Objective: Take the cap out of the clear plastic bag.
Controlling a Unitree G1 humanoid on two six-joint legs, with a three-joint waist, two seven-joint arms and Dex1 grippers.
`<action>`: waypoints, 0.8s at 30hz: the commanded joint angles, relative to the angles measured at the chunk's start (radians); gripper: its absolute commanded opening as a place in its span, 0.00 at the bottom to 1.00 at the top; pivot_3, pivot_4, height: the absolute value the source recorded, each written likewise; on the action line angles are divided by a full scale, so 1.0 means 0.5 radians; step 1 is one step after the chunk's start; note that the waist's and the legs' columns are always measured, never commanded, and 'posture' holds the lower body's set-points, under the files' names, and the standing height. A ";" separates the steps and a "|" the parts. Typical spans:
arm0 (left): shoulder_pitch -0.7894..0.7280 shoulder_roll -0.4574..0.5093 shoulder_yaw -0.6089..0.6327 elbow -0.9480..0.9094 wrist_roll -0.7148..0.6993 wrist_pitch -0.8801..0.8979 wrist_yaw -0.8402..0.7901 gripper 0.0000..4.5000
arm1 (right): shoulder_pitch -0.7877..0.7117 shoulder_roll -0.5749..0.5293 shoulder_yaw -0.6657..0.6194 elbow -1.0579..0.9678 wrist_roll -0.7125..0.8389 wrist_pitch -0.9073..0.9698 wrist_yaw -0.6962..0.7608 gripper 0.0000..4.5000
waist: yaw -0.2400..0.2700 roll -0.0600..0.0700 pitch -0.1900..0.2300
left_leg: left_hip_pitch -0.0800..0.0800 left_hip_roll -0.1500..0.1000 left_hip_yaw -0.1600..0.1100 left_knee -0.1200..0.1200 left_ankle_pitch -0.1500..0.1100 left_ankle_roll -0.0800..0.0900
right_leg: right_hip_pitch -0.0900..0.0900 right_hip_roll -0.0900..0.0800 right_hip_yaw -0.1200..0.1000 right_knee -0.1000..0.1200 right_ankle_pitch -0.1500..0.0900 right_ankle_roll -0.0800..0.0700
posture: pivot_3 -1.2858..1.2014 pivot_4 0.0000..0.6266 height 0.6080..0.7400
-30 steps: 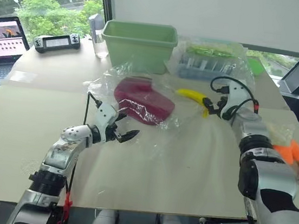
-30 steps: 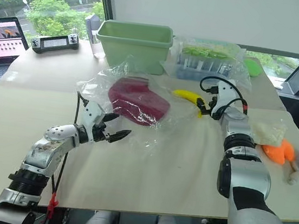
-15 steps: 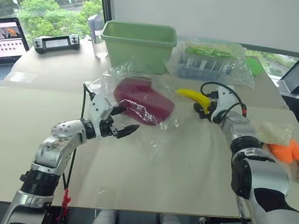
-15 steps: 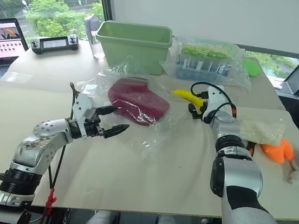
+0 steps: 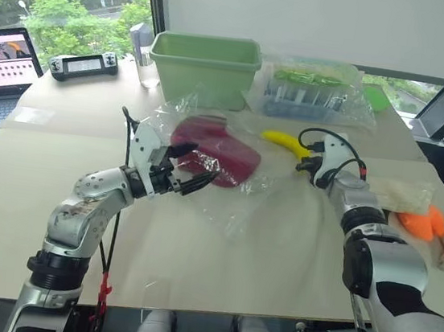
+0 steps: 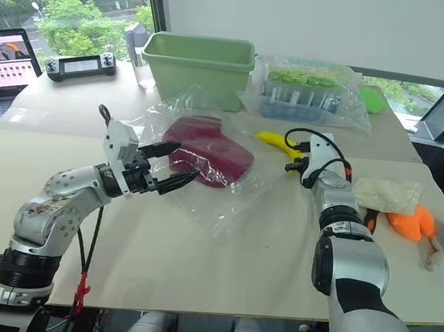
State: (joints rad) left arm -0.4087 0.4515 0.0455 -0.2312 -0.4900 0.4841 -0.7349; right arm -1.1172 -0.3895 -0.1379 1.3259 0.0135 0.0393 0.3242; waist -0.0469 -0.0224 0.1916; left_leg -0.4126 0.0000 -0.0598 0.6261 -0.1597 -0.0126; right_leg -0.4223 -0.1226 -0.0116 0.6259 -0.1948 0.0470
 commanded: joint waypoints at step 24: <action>-0.183 -0.047 -0.142 0.077 0.001 -0.043 -0.109 1.00 | 0.117 -0.022 -0.487 -1.230 0.762 0.544 0.189 0.00 | 0.005 0.000 0.000 | -0.003 0.001 0.002 -0.001 0.000 0.000 | -0.002 0.000 0.001 -0.003 0.001 0.001 | 0.52 0.24 1.00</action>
State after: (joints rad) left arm -0.4741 0.4261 -0.0240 -0.1795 -0.4887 0.4829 -0.7755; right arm -1.0645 -0.4086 -0.3671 0.8277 0.3356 0.2441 0.4056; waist -0.0444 -0.0224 0.1917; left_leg -0.4145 0.0003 -0.0590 0.6255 -0.1597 -0.0125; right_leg -0.4238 -0.1227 -0.0112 0.6244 -0.1945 0.0475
